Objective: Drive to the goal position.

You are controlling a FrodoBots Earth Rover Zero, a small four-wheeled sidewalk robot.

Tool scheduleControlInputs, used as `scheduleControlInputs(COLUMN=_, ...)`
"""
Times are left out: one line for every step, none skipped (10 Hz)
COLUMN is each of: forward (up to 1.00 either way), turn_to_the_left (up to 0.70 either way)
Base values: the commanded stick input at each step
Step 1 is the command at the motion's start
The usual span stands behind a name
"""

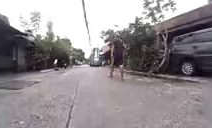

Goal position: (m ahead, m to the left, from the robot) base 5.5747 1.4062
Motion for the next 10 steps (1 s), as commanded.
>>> scheduleControlInputs(forward=1.0, turn_to_the_left=0.0)
scheduleControlInputs(forward=1.0, turn_to_the_left=0.0)
scheduleControlInputs(forward=1.0, turn_to_the_left=0.0)
scheduleControlInputs(forward=1.0, turn_to_the_left=0.0)
scheduleControlInputs(forward=1.0, turn_to_the_left=0.0)
scheduleControlInputs(forward=1.0, turn_to_the_left=0.0)
scheduleControlInputs(forward=1.0, turn_to_the_left=0.0)
scheduleControlInputs(forward=1.0, turn_to_the_left=0.0)
scheduleControlInputs(forward=1.0, turn_to_the_left=0.0)
scheduleControlInputs(forward=1.0, turn_to_the_left=0.0)
